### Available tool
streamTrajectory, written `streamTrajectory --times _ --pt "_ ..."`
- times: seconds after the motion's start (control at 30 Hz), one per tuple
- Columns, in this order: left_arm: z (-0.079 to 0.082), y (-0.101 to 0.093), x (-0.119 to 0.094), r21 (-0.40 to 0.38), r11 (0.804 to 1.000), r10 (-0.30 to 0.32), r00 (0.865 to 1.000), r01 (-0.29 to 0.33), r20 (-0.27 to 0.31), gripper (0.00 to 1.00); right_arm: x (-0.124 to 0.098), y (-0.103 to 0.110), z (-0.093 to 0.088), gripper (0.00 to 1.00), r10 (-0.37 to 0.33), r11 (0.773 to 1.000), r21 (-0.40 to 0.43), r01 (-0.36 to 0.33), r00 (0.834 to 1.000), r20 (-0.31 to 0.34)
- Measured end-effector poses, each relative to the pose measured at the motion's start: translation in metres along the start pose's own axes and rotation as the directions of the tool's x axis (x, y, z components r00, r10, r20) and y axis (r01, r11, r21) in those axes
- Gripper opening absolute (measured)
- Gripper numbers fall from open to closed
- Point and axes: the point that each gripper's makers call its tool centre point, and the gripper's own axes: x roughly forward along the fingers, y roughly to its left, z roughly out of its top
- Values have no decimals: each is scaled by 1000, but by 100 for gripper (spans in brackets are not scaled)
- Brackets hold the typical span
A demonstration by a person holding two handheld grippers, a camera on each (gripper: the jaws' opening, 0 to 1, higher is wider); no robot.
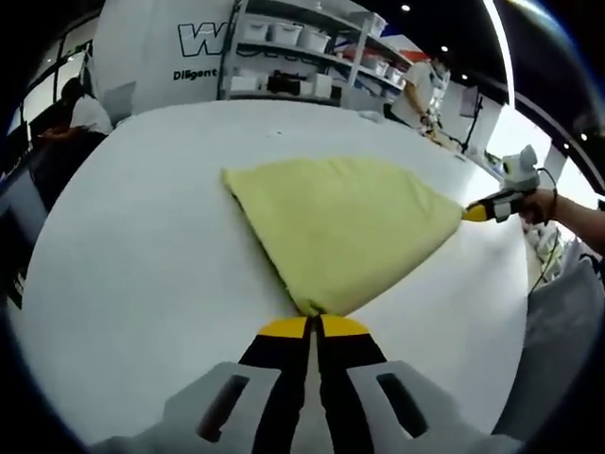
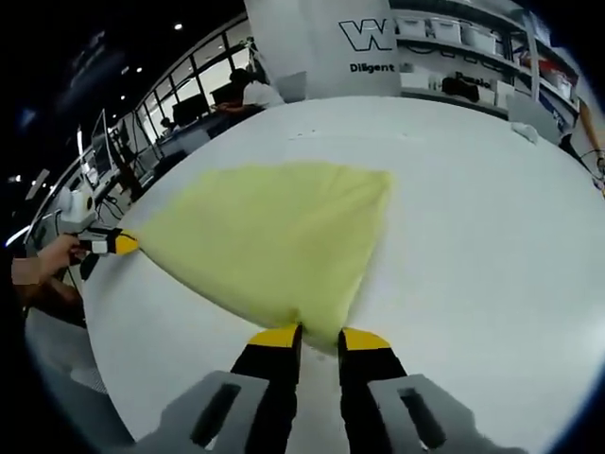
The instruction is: Fold the garment on the visible template until the final outline fits inside the template.
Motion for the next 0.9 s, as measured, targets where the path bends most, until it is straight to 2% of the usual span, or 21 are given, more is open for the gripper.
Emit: streamTrajectory --times 0.1,0.17,0.2,0.23,0.33,0.37,0.47,0.5,0.53,0.57,0.63,0.67,0.7,0.77,0.8,0.83,0.9 --pt "1 0 -2 36 999 -27 1000 27 0 5 0 0 0 2 8 1000 16 -8 1000 -1" --pt "2 4 -6 121 992 -21 999 24 -30 5 -1 1 -1 0 11 1000 6 -11 1000 -7" --pt "2 5 -6 140 990 -18 999 23 -36 5 -1 1 -1 0 9 1000 2 -9 1000 -7" --pt "5 6 -9 197 980 -12 999 19 -40 5 -2 1 -1 0 6 1000 -9 -7 1000 -10" --pt "8 4 -9 234 971 -32 998 43 -48 5 -4 1 0 0 4 1000 -13 -4 1000 -5" --pt "9 6 -9 290 956 -21 998 37 -58 5 -4 0 0 0 0 1000 -15 -1 1000 -8" --pt "6 4 -9 354 934 -23 996 53 -88 5 -6 -3 -2 0 -13 999 -33 12 1000 -15" --pt "4 3 -9 420 906 -17 994 61 -108 5 -7 -4 -3 0 -21 999 -45 20 999 -24" --pt "3 3 -9 434 899 -13 993 63 -116 5 -8 -7 -5 0 -33 998 -61 31 999 -37" --pt "2 3 -8 427 902 -14 993 63 -117 5 -10 -16 -9 0 -73 992 -111 66 995 -64" --pt "1 2 -9 434 899 -9 993 60 -119 5 -12 -20 -15 0 -91 987 -142 78 992 -91" --pt "1 2 -9 436 898 -8 993 60 -120 5 -12 -19 -15 0 -89 988 -137 77 992 -87" --pt "0 0 -9 438 897 -7 993 59 -119 5 -14 -15 -15 0 -56 995 -91 49 996 -71" --pt "-1 -1 -9 434 898 -12 992 67 -127 5 -15 -16 -15 0 -52 996 -69 47 996 -68" --pt "-2 -6 -8 366 927 -39 992 80 -118 5 -16 -18 -17 0 -56 996 -72 51 996 -71" --pt "-2 -4 -8 346 935 -36 993 73 -111 5 -17 -18 -18 0 -58 996 -74 53 995 -77" --pt "-3 5 -9 337 940 -9 994 45 -110 6 -19 -17 -18 0 -54 997 -66 49 995 -79"
